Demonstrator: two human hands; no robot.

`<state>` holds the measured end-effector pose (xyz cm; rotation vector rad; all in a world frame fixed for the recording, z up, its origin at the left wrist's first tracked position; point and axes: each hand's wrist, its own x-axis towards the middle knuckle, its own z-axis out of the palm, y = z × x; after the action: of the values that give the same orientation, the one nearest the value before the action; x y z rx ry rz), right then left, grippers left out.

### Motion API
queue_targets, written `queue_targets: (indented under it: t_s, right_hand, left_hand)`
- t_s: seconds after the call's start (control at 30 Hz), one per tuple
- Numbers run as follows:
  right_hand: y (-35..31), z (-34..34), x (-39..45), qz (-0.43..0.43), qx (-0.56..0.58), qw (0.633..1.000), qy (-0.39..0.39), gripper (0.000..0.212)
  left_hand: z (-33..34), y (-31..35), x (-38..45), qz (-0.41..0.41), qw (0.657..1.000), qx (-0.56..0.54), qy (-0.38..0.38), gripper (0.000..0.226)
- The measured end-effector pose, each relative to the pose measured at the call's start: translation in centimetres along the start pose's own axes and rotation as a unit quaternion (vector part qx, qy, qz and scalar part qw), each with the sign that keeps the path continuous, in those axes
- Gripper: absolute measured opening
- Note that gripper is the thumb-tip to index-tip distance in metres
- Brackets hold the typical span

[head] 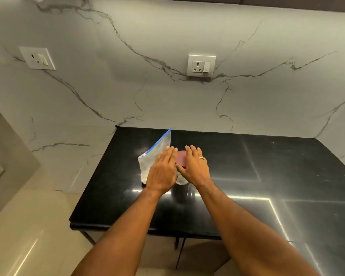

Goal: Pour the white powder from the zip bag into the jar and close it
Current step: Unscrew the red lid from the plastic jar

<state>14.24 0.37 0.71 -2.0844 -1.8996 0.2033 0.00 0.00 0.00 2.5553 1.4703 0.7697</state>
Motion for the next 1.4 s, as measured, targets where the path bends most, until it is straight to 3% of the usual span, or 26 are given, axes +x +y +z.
queue_targets:
  t_s: [0.1, 0.23, 0.37, 0.53, 0.77, 0.97, 1.4]
  right_hand:
    - [0.6, 0.2, 0.4, 0.001, 0.009, 1.0, -0.027, 0.093]
    - [0.7, 1.4, 1.1, 0.021, 0.032, 0.998, -0.056, 0.095]
    - [0.5, 2.1, 2.1, 0.04, 0.043, 0.998, -0.032, 0.097]
    - [0.8, 2.8, 2.6, 0.057, 0.074, 0.995, -0.021, 0.097]
    - [0.7, 1.9, 2.6, 0.059, 0.089, 0.994, -0.028, 0.099]
    - [1.4, -2.3, 2.8, 0.034, -0.007, 0.998, -0.052, 0.098]
    - [2.1, -6.2, 4.3, -0.004, 0.006, 0.996, -0.091, 0.087]
  left_hand:
    - [1.7, 0.0, 0.2, -0.169, 0.976, -0.122, -0.059, 0.085]
    - [3.9, -0.9, 1.3, -0.228, 0.953, -0.163, -0.117, 0.093]
    - [6.0, -1.5, 3.0, -0.221, 0.938, -0.239, -0.12, 0.086]
    - [8.1, -1.9, 2.7, -0.229, 0.916, -0.322, -0.068, 0.084]
    - [9.8, -2.9, 2.6, -0.169, 0.93, -0.325, -0.042, 0.092]
    - [9.7, -3.7, 4.0, -0.113, 0.916, -0.375, -0.085, 0.085]
    - [8.0, -2.7, 6.0, -0.075, 0.893, -0.43, -0.111, 0.091]
